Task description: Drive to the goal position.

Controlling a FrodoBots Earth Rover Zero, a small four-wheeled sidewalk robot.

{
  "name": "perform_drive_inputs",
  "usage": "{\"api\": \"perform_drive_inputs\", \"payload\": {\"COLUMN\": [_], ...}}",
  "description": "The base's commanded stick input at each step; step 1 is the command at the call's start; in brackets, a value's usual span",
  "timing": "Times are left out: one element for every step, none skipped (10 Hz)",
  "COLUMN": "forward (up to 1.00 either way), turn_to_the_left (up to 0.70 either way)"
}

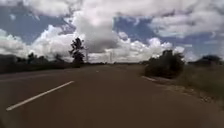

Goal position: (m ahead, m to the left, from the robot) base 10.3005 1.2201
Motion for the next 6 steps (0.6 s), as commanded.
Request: {"api": "perform_drive_inputs", "payload": {"forward": [1.0, 1.0, 1.0, 1.0, 1.0, 1.0], "turn_to_the_left": [-0.01, -0.05, -0.09, -0.13, -0.13, -0.06]}}
